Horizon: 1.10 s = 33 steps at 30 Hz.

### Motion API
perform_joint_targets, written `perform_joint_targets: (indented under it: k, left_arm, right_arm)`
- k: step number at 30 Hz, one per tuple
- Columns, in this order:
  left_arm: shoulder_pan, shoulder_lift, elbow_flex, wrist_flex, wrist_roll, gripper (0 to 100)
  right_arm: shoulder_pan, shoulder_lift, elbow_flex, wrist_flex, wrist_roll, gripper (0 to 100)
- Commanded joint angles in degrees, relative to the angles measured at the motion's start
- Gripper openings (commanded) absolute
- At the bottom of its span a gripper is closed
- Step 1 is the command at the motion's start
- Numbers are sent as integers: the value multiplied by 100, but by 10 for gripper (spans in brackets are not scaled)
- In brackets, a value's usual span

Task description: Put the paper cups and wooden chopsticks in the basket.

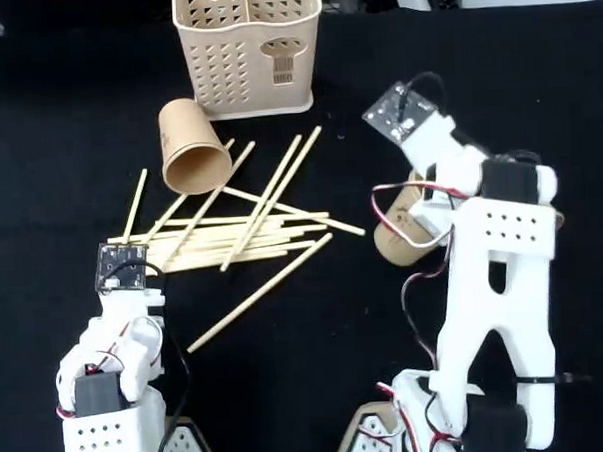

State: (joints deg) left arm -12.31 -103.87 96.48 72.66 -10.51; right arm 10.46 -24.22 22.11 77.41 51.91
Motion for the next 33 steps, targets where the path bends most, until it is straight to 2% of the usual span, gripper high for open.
perform_joint_targets:
  k: [1,7,14,22,27,33]
  left_arm:
    - [31,-35,84,18,35,30]
    - [31,-35,84,18,35,30]
    - [31,-35,84,18,35,30]
    - [31,-35,84,18,35,30]
    - [31,-35,84,18,35,30]
    - [31,-35,84,18,35,30]
  right_arm:
    - [-62,-180,84,-677,-53,12]
    - [-97,-84,-31,-1407,-88,12]
    - [-132,822,-57,-2409,-88,12]
    - [-774,1464,-57,-2470,-88,12]
    - [-826,1490,-127,-2462,-97,20]
    - [-563,1402,-295,-2400,-615,175]
